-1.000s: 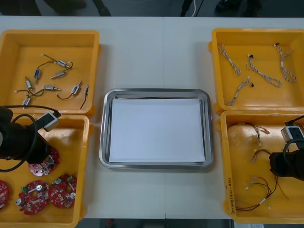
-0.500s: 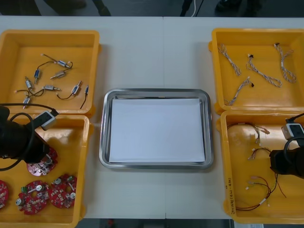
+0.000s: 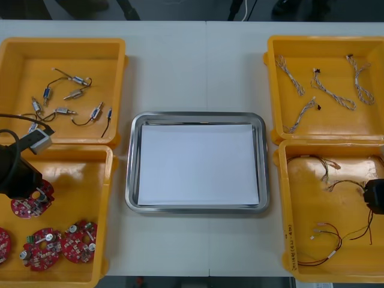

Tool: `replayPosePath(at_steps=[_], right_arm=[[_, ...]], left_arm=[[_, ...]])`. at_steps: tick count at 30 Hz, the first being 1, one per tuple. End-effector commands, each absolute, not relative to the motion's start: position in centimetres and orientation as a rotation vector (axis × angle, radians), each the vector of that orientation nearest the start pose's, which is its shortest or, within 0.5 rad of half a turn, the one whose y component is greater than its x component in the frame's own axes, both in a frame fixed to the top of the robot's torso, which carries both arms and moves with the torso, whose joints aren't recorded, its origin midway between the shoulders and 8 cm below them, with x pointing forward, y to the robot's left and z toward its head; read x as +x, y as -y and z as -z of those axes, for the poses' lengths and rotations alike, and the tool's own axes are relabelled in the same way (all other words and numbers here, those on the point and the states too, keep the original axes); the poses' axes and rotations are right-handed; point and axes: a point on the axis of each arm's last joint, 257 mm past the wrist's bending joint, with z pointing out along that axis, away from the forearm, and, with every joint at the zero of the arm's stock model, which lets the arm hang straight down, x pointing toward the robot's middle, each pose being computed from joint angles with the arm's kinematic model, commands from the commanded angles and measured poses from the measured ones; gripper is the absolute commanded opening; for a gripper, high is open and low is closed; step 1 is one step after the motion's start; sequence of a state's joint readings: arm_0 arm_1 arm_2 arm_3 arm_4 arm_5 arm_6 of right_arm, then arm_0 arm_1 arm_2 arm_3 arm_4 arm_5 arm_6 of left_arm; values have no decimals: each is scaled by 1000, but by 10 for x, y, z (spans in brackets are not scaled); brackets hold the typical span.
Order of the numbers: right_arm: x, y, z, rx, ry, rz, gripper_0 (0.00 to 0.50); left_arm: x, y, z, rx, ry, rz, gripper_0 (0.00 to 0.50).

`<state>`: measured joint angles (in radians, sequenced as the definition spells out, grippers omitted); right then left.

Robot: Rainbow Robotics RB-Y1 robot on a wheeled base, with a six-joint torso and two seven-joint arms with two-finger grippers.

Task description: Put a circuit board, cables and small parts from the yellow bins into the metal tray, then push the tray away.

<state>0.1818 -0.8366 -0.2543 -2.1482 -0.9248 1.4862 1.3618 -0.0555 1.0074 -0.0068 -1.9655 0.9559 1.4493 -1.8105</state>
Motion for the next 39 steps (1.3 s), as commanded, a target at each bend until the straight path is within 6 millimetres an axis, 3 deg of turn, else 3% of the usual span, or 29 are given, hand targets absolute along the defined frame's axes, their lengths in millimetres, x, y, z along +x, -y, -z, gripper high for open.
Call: replayPosePath(at_steps=[1, 11, 19, 24, 39], right_arm=[[355, 395, 191, -79, -2628, -44, 0], [358, 398, 132, -167, -2638, 0, 0], [370, 371, 92, -317, -2646, -13, 0], [383, 345, 82, -440, -2625, 10, 0], [406, 264, 79, -793, -2569, 84, 0]], left_arm=[[394, -385, 211, 951, -2542, -188, 0], [379, -387, 184, 847, -2581, -184, 0], [370, -362, 162, 710, -2605, -168, 0], [367, -344, 151, 649, -2617, -139, 0], [371, -269, 138, 576, -2605, -80, 0]])
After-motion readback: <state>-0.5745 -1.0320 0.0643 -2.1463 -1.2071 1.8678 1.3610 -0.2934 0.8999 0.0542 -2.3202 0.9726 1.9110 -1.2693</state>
